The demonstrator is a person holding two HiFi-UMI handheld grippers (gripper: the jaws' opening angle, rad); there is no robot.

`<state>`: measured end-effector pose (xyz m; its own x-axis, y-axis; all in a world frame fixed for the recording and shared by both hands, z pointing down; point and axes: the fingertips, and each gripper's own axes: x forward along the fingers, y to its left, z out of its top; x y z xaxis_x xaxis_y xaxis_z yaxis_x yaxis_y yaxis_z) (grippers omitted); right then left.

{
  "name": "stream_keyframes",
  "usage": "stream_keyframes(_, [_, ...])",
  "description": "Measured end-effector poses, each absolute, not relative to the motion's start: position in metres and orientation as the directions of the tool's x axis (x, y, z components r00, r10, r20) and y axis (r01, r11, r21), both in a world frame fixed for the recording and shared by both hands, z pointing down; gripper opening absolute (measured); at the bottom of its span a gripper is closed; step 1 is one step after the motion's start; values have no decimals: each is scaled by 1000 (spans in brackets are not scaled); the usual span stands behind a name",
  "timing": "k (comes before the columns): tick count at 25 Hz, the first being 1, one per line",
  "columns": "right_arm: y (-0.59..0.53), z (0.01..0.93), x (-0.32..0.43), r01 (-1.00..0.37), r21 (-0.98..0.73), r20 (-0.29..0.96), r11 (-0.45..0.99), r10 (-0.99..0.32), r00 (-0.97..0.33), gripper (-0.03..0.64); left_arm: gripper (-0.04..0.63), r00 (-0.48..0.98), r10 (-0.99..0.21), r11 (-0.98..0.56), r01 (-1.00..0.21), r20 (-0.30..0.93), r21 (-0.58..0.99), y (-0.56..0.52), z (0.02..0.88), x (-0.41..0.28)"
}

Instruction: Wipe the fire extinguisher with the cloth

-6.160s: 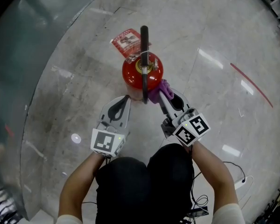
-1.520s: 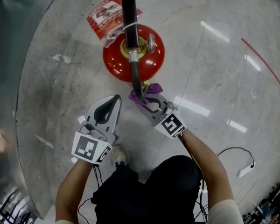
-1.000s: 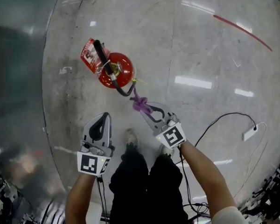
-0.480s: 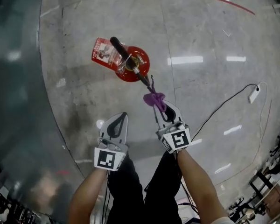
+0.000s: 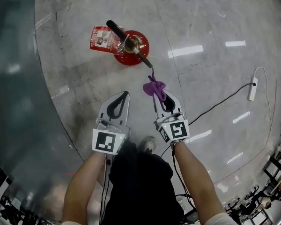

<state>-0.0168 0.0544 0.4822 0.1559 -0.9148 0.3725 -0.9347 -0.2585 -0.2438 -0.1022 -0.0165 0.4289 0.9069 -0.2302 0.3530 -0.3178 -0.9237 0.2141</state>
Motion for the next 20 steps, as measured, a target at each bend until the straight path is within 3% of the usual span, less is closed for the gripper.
stream_keyframes(7, [47, 560, -11, -934, -219, 353, -281, -916, 193, 69, -2, 925, -210, -941, -279, 317, 191, -33, 509, -101])
stream_keyframes(15, [20, 687, 18, -869, -284, 335, -406, -891, 307, 69, -2, 969, -49, -982, -91, 242, 164, -25, 575, -98])
stream_keyframes(20, [5, 737, 20, -842, -319, 376, -435, -874, 309, 69, -2, 970, -40, -970, -95, 240, 224, -20, 586, -100])
